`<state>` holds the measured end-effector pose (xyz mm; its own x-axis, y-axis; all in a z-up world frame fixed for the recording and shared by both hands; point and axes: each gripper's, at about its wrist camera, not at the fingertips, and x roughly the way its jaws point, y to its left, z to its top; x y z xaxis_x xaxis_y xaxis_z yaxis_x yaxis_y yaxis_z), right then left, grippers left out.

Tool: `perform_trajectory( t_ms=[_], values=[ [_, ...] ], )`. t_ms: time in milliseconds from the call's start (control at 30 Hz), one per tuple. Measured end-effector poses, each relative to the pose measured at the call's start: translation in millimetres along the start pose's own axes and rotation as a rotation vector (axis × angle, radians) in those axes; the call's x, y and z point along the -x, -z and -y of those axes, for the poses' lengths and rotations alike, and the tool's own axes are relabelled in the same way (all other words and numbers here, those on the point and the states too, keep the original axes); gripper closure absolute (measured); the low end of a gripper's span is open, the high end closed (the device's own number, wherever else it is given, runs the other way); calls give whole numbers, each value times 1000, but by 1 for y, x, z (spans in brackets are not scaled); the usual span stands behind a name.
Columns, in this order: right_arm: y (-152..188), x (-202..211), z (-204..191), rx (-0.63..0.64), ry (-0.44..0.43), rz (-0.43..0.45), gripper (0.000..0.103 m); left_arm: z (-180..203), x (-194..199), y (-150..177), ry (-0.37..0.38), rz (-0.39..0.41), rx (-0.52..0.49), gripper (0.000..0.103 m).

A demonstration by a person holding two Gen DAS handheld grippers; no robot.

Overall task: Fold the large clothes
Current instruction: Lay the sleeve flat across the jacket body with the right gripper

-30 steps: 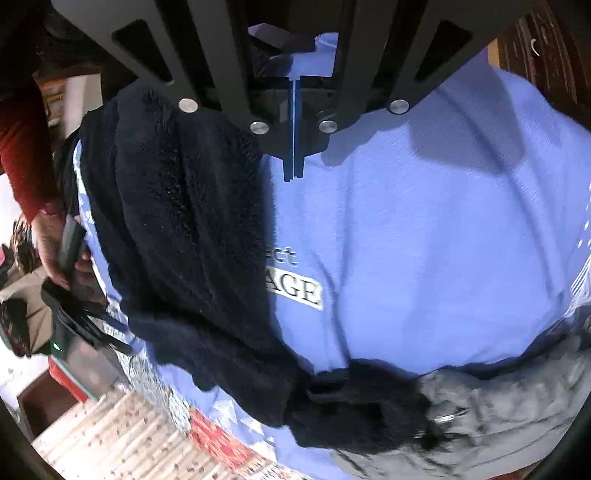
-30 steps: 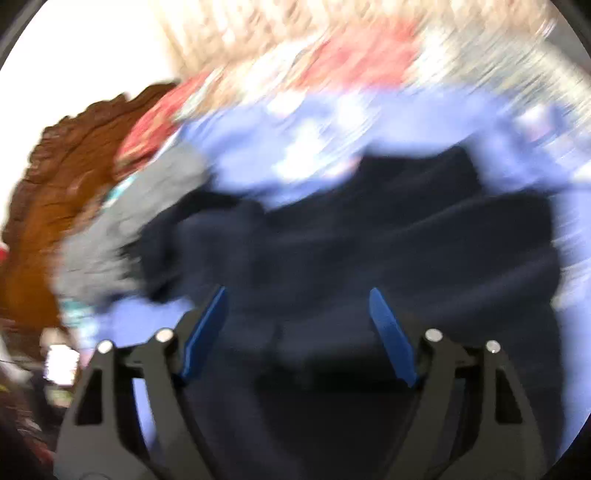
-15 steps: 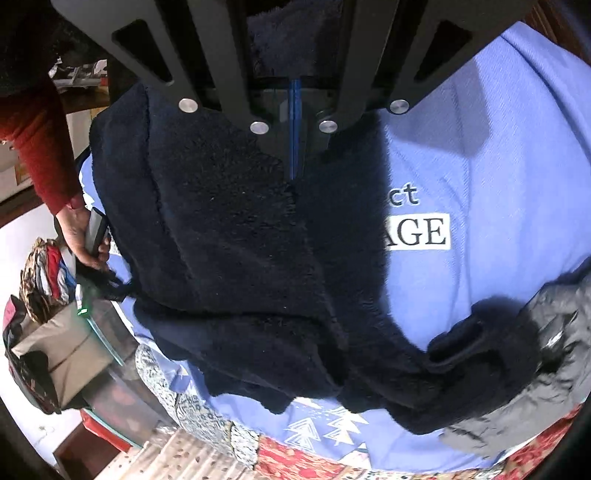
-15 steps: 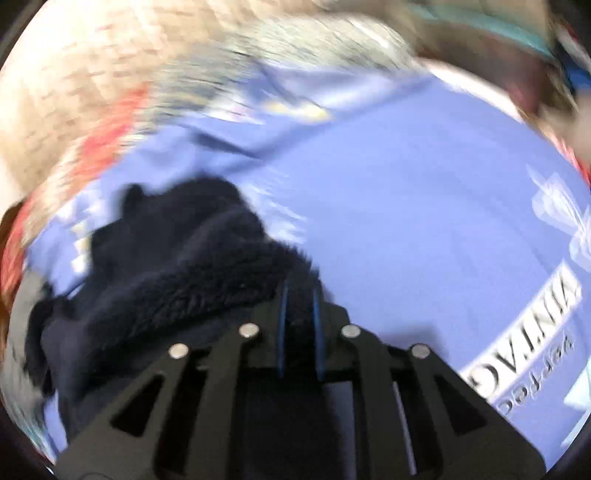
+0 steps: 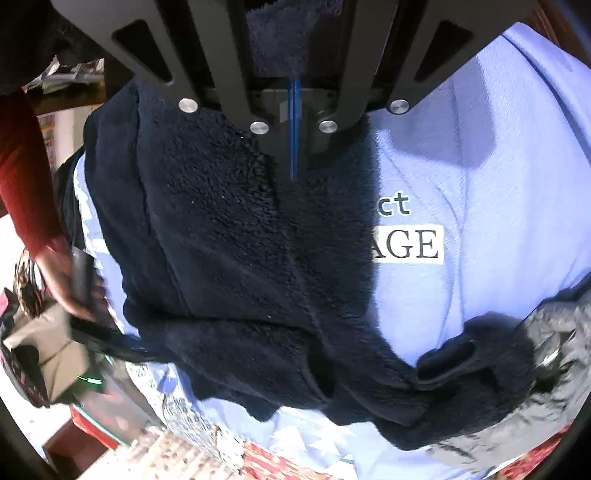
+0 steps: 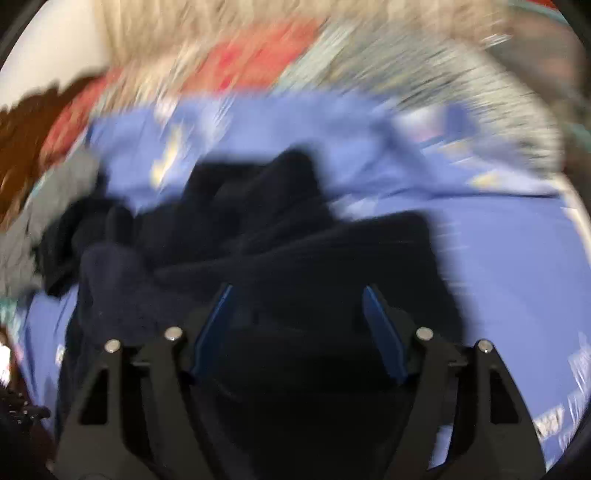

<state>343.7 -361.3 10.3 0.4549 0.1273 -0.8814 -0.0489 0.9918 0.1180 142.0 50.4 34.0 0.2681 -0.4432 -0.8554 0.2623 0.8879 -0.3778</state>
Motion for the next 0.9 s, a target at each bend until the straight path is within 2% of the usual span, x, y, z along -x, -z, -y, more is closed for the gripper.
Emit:
perform_trajectory(
  t_ms=[33, 67, 133, 167, 233, 300, 333, 367, 400, 433, 467, 533, 633, 667, 700, 833, 867, 900],
  values=[
    [-5, -27, -5, -6, 10, -72, 34, -3, 1, 2, -2, 3, 8, 81],
    [-8, -51, -9, 12, 45, -119, 44, -6, 2, 4, -11, 1, 12, 81],
    [-13, -60, -10, 22, 76, -92, 86, -12, 5, 8, -37, -3, 16, 81],
    [-23, -45, -4, -64, 12, -6, 90, -16, 8, 10, -48, 2, 18, 81],
    [-38, -12, 5, -163, -62, 188, 91, -25, 13, 13, -51, 6, 33, 81],
    [-51, 13, 15, -249, -53, 370, 87, -34, 14, 12, -52, 3, 60, 81],
    [-56, 10, 17, -274, -27, 391, 77, -36, 14, 11, -51, 3, 70, 81],
    [-61, -4, 16, -266, 25, 341, 50, -39, 13, 9, -50, 6, 77, 81],
    [-64, -21, 12, -234, 74, 258, 36, -39, 13, 8, -49, 11, 83, 81],
    [-65, -43, 6, -173, 139, 136, 32, -40, 14, 7, -41, 18, 85, 81],
    [-60, -55, -4, -103, 205, 74, 32, -39, 15, 8, -36, 23, 82, 81],
    [-48, -36, -12, -80, 206, 175, 32, -36, 16, 9, -22, 29, 64, 81],
    [-29, 12, -29, -90, 145, 351, 32, -37, 10, 10, -26, 2, 52, 80],
    [-24, 26, -45, -54, 108, 400, 32, -37, 7, 9, -30, -5, 54, 80],
    [-19, 33, -68, 15, 40, 406, 32, -39, 5, 7, -31, -6, 59, 80],
    [6, 29, -131, 137, -229, 283, 32, -37, 15, 8, -9, 32, 67, 80],
    [13, 20, -150, 177, -263, 224, 32, -37, 18, 9, -5, 37, 64, 80],
    [21, 5, -173, 233, -261, 152, 31, -37, 20, 12, -6, 39, 55, 80]
  ],
)
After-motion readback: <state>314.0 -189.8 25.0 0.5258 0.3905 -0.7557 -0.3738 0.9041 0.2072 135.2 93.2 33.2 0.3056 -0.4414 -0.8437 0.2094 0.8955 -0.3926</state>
